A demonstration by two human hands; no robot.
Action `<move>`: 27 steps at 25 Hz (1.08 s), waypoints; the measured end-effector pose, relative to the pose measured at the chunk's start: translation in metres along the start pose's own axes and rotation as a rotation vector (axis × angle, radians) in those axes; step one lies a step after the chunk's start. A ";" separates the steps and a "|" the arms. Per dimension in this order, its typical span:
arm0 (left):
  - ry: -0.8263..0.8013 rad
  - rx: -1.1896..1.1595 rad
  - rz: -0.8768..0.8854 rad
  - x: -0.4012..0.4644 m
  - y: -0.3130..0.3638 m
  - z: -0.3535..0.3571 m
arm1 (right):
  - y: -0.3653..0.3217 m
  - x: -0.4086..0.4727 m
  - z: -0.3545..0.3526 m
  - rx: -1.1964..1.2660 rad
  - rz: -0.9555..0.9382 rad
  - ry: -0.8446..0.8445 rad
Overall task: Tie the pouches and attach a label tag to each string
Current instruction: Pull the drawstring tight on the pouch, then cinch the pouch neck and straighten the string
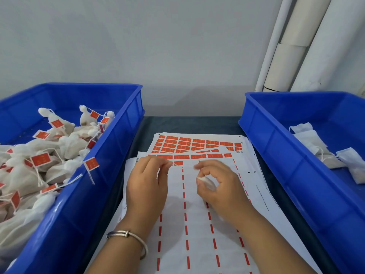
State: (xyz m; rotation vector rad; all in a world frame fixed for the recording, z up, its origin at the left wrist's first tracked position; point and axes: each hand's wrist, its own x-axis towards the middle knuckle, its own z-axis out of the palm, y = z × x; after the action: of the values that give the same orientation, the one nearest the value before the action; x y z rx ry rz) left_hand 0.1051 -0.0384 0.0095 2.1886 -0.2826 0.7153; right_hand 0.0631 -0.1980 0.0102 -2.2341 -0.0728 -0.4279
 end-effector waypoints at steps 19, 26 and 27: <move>-0.420 -0.049 -0.155 -0.002 0.000 0.011 | 0.007 0.008 -0.015 0.865 0.474 -0.031; -0.579 -0.065 0.184 -0.008 0.011 0.006 | 0.008 0.004 -0.007 0.256 0.300 -0.065; -0.547 -0.075 0.215 -0.009 0.012 0.006 | 0.008 0.003 -0.005 0.200 0.254 -0.123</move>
State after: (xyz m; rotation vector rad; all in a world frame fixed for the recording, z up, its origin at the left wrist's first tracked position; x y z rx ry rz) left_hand 0.0954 -0.0510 0.0085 2.2671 -0.8187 0.1958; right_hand 0.0658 -0.2072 0.0078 -2.0373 0.0996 -0.1379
